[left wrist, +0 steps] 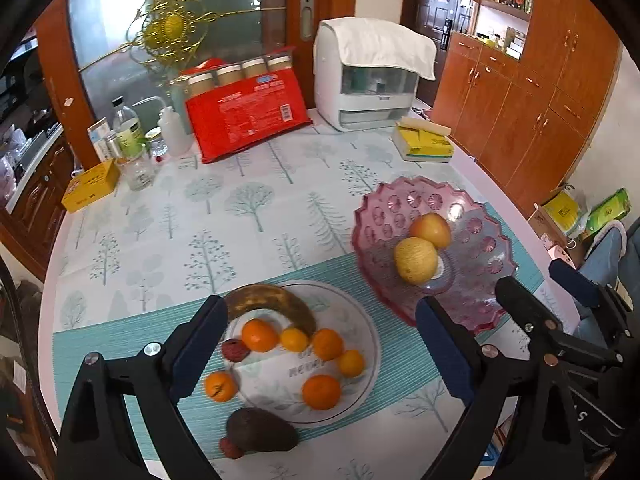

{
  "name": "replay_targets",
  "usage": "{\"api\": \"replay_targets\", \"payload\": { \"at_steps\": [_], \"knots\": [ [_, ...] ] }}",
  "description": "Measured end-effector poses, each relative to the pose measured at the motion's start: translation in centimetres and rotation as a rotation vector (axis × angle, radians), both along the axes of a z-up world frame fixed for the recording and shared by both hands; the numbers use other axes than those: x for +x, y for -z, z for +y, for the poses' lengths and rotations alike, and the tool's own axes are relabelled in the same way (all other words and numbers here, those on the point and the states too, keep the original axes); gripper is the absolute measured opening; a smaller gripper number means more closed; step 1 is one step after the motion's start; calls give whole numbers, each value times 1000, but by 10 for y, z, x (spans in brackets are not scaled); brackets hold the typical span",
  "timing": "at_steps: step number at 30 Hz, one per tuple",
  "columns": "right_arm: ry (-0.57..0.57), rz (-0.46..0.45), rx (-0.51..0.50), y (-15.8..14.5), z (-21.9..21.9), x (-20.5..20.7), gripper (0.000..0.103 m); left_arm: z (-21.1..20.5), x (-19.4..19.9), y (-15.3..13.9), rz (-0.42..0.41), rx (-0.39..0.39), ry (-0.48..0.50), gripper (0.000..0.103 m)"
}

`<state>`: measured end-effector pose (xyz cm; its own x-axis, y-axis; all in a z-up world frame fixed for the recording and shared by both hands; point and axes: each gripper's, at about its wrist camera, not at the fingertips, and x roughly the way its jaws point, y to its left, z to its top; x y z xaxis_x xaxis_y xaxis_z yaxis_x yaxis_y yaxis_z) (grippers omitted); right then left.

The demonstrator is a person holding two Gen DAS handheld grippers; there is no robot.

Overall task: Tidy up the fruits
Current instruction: 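Open both tools and lift them away from the pink bowl, then grasp the dark avocado on the plate with the right tool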

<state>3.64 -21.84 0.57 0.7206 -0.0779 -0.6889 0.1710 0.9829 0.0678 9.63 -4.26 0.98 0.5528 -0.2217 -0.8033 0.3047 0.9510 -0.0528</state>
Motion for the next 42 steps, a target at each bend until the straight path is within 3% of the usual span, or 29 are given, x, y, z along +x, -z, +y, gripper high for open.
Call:
{"api": "replay_targets", "payload": {
  "at_steps": [16, 22, 31, 42],
  "knots": [
    [-63, -102, -43, -12, 60, -18, 83, 88, -19, 9, -7, -35, -89, 94],
    [-130, -8, 51, 8, 61, -16, 83, 116, -25, 31, 28, -33, -116, 94],
    [-170, 91, 61, 48, 81, -15, 83, 138, -31, 74, 105, 14, -94, 94],
    [-479, 153, -7, 94, 161, -16, 83, 160, -19, 109, 161, 102, -44, 94]
  ]
}}
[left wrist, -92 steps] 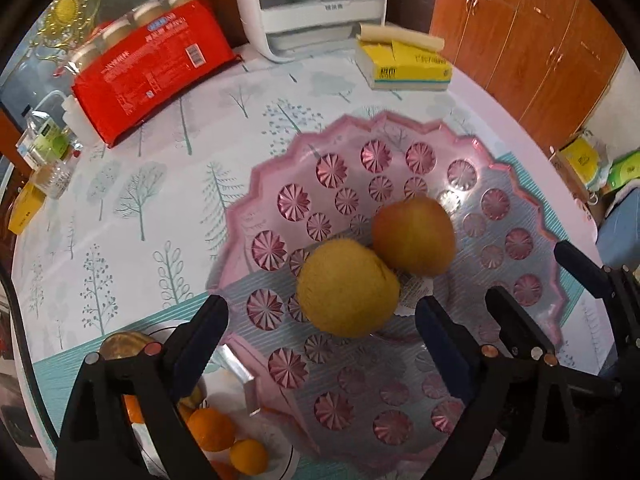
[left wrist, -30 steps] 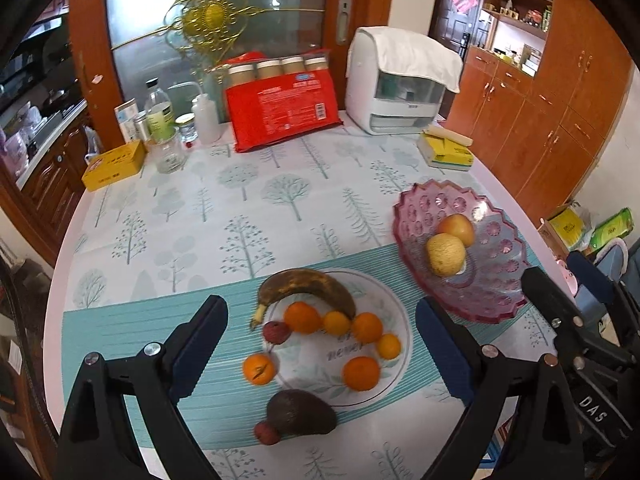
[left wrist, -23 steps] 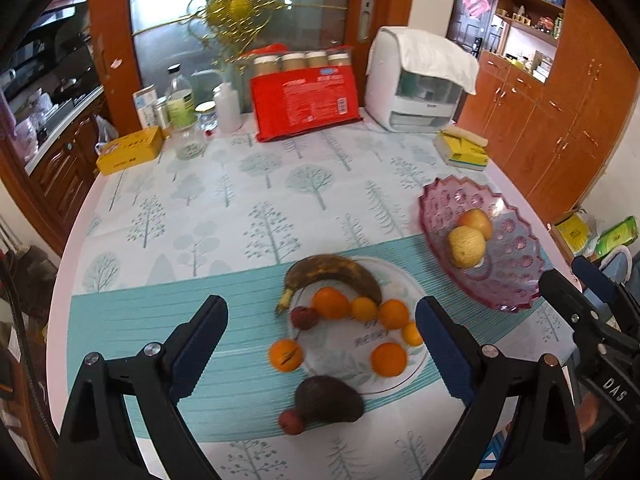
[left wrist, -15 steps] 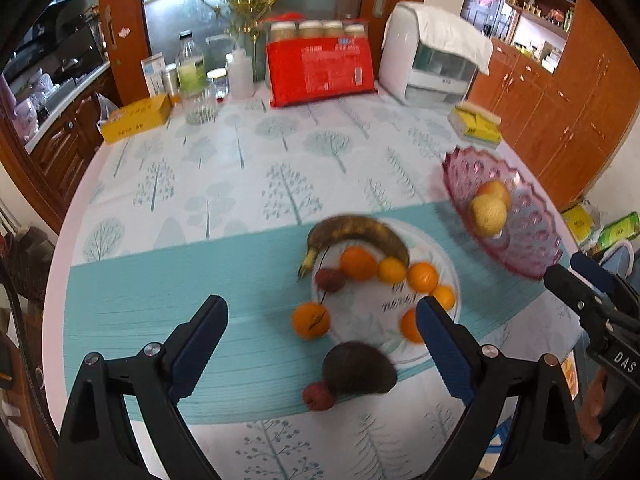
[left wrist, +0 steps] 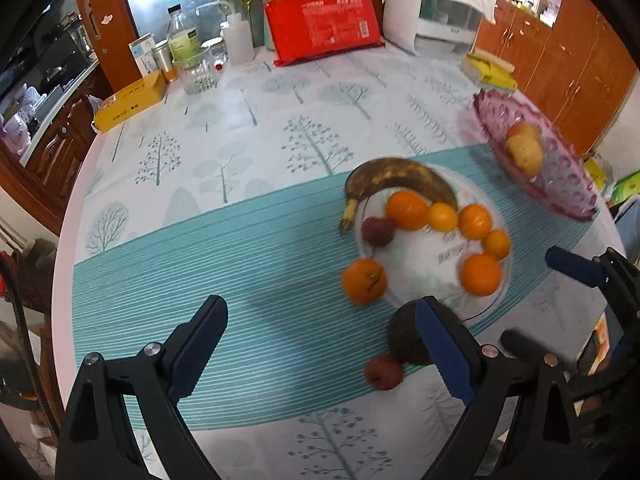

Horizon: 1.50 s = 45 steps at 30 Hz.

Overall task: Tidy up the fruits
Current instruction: 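Grasp the dark avocado on the plate with the right tool, then grasp the brown banana with the left tool while the right tool holds the avocado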

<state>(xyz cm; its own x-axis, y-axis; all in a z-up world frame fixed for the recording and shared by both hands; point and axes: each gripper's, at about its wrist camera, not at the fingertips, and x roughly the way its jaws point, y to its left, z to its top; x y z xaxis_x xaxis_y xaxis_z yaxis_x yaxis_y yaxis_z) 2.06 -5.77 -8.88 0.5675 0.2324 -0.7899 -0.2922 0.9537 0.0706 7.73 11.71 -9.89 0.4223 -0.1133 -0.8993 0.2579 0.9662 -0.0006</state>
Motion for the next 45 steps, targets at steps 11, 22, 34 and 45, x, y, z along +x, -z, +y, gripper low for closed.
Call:
{"api": "replay_targets", "payload": {
  "at_steps": [11, 22, 34, 45],
  "knots": [
    [-173, 82, -53, 46, 47, 13, 79, 32, 5, 16, 45, -1, -11, 94],
    [-210, 173, -19, 67, 55, 33, 62, 36, 18, 18, 57, -20, -23, 94],
    [-85, 155, 58, 49, 18, 34, 60, -18, 73, 12, 6, -5, 98, 94],
    [115, 105, 202, 21, -45, 42, 60, -84, 147, 48, 45, 83, 236, 75]
  ]
}}
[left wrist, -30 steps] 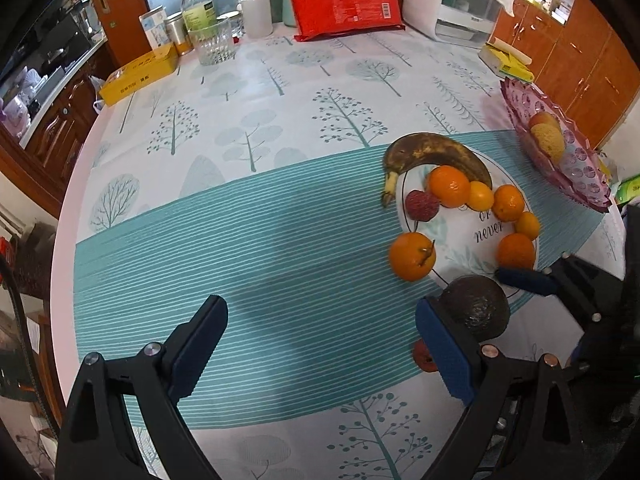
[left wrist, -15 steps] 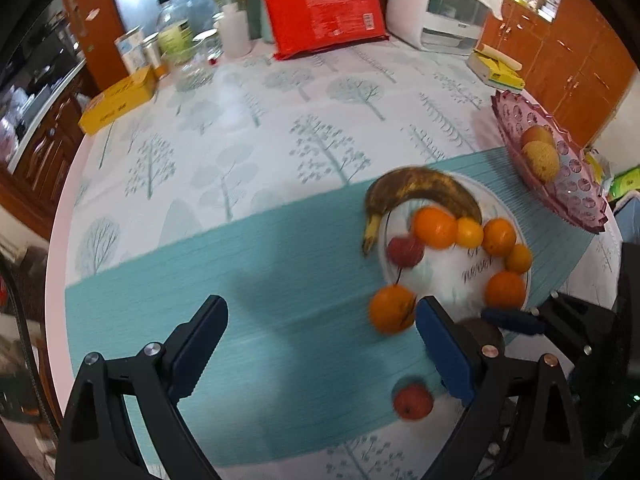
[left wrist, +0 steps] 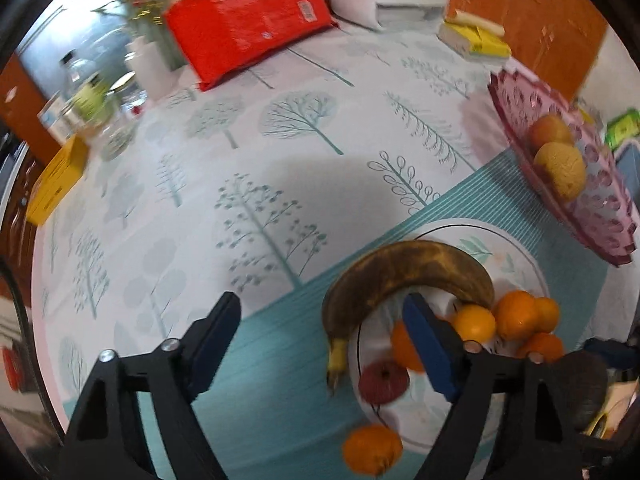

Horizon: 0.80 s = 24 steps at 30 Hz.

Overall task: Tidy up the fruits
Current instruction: 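Grasp the brown banana with the left tool while the right tool holds the avocado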

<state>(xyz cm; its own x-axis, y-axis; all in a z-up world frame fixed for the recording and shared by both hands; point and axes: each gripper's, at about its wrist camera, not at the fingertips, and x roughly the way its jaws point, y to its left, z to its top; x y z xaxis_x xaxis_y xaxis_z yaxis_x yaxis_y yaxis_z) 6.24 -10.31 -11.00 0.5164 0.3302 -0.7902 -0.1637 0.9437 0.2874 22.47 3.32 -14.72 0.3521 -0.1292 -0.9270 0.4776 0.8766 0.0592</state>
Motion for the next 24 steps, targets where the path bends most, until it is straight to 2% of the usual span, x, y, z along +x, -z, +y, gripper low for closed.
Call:
{"api": "replay_targets", "payload": {
  "at_steps": [5, 10, 14, 19, 24],
  "knots": [
    [41, -2, 30, -3, -20, 0, 60, -20, 17, 21, 65, 49, 113, 60],
    [56, 10, 31, -2, -32, 1, 60, -24, 26, 25, 129, 56, 210, 59],
    [68, 22, 39, 2, -42, 4, 60, -31, 23, 38, 166, 112, 308, 57],
    [65, 24, 49, 3, -46, 8, 60, -33, 36, 43, 223, 77, 304, 55],
    [63, 20, 52, 2, -48, 8, 60, -34, 43, 46, 242, 58, 348, 53]
  ]
}}
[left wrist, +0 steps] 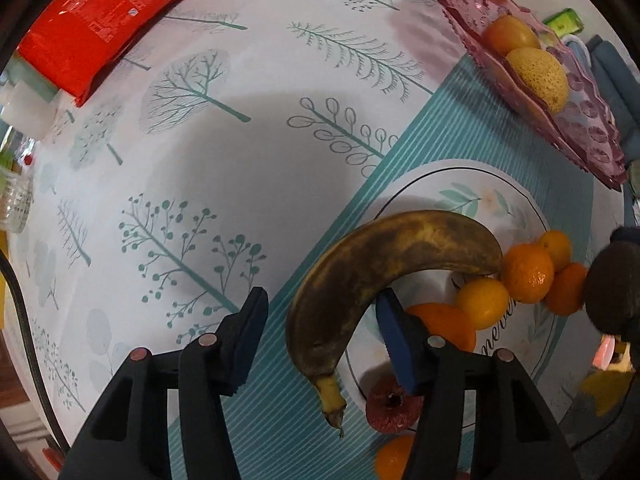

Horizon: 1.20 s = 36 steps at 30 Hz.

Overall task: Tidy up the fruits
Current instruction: 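Grasp the brown banana with the left tool while the right tool holds the avocado, then carry the banana with the left tool over the pink bowl while the right tool carries the avocado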

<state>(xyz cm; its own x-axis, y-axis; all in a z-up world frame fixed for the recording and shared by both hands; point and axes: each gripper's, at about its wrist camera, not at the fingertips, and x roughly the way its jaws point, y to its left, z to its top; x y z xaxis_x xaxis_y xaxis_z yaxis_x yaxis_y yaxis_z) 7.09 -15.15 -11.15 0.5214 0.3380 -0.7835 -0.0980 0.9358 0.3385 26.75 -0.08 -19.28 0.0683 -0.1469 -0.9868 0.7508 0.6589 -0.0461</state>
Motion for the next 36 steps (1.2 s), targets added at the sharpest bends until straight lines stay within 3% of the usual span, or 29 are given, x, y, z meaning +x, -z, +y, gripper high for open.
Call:
{"api": "replay_targets", "payload": {
  "at_steps": [3, 8, 10, 12, 14, 16, 17, 18, 25, 36],
  "knots": [
    [12, -1, 2, -1, -5, 1, 60, 0, 0, 2, 55, -32, 50, 43],
    [40, -2, -1, -2, -14, -2, 60, -3, 10, 4, 89, -16, 105, 41],
    [50, -5, -3, -3, -18, -4, 60, -10, 16, 5, 98, -4, 94, 44],
    [57, -7, -1, -3, -21, -5, 60, -16, 22, 8, 69, 34, 77, 69],
    [68, -6, 3, -3, -25, -5, 60, -15, 31, 11, 90, 39, 43, 73],
    [78, -5, 6, -2, -29, -5, 60, -15, 32, 11, 87, 42, 43, 71],
    [81, -6, 7, -3, -30, -4, 60, -17, 30, 8, 88, 31, 52, 61],
    [82, -7, 10, -3, -31, -4, 60, -19, 27, 6, 103, 14, 57, 44],
    [76, -15, 21, -5, -32, -4, 59, -20, 10, -6, 50, 19, -6, 38],
    [67, -45, 20, -15, -33, -8, 59, -7, -50, -60, -136, -35, -96, 32]
  ]
}}
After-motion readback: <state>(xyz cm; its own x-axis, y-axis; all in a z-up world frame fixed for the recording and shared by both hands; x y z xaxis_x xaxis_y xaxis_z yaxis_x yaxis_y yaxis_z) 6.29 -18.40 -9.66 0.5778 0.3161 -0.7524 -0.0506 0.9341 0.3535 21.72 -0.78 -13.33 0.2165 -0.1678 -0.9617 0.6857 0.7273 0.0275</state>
